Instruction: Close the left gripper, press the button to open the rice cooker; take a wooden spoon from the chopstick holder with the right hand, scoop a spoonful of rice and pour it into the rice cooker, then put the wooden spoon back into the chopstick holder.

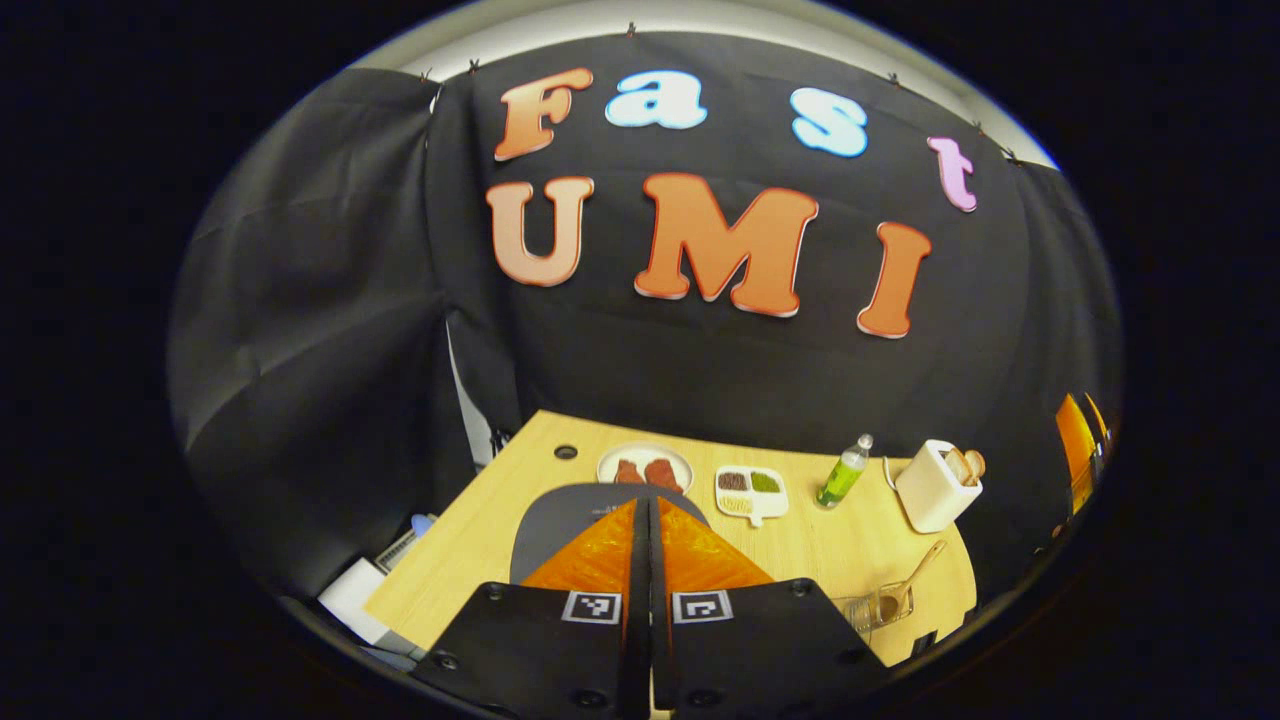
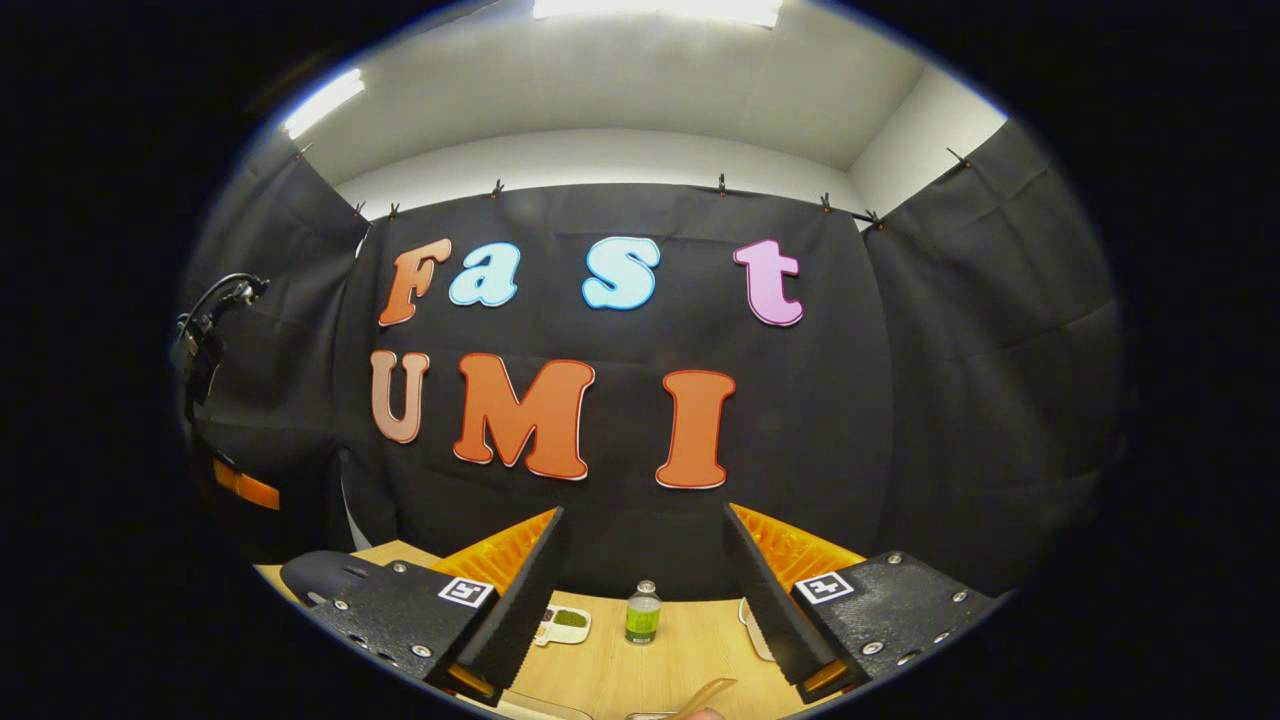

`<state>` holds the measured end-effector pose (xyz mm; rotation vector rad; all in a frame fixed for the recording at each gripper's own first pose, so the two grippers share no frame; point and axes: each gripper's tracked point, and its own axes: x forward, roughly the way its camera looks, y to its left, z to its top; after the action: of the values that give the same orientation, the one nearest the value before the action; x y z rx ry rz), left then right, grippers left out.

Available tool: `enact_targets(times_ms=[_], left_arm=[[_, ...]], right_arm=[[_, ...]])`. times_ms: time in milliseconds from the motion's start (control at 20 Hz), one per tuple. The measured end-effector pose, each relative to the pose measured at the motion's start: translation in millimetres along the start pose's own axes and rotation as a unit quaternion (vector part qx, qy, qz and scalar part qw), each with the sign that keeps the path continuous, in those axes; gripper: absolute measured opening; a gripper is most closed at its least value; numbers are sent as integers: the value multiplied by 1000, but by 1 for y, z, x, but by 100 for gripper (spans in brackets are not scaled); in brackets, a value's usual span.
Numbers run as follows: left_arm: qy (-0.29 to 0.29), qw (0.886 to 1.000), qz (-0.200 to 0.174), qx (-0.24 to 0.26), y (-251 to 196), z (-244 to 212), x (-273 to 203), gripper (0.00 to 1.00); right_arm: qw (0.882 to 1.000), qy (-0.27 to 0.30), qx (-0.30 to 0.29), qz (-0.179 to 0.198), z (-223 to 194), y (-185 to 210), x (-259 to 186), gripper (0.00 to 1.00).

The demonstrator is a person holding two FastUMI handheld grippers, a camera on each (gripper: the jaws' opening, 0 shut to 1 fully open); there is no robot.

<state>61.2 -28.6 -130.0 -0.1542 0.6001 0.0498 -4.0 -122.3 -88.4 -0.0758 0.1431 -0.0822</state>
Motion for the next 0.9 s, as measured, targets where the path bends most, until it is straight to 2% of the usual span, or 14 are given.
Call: enact_targets(times_ms=[100, 150, 250, 300, 350, 450, 500, 550, 650, 700, 750, 900], left_arm=[[56, 998, -6, -10, -3, -16, 10, 5], [83, 996, -7, -19, -3, -24, 12, 5], [131, 991, -6, -34, -3, -39, 18, 5], [159, 986, -4, -41, -1, -51, 20, 5], [187, 981, -3, -48, 0, -63, 22, 1], [230, 972, -4, -53, 3, -79, 26, 5], [248, 967, -1, -55, 7, -87, 30, 1], [267, 962, 5, -59, 11, -94, 34, 5], [295, 953, 8, -68, 13, -105, 40, 5], [308, 949, 6, -72, 12, -114, 45, 2], [322, 944, 9, -74, 12, -121, 47, 5], [350, 933, 20, -76, 20, -139, 56, 5]], right_arm=[[1000, 16, -3, -5, -15, -11, -1, 94], [1000, 24, 0, -5, -21, -14, -1, 97], [999, 38, 8, -5, -36, -22, -2, 94], [999, 43, 11, -7, -41, -26, -3, 94], [999, 49, 12, -10, -48, -32, -4, 94], [998, 62, 12, -17, -61, -41, -6, 94], [997, 70, 15, -19, -69, -45, -6, 94], [997, 78, 18, -21, -76, -48, -7, 94], [995, 92, 21, -21, -89, -51, -8, 94], [995, 100, 20, -24, -96, -53, -8, 94], [994, 106, 18, -26, -103, -56, -8, 94], [992, 124, 18, -28, -121, -59, -11, 94]])
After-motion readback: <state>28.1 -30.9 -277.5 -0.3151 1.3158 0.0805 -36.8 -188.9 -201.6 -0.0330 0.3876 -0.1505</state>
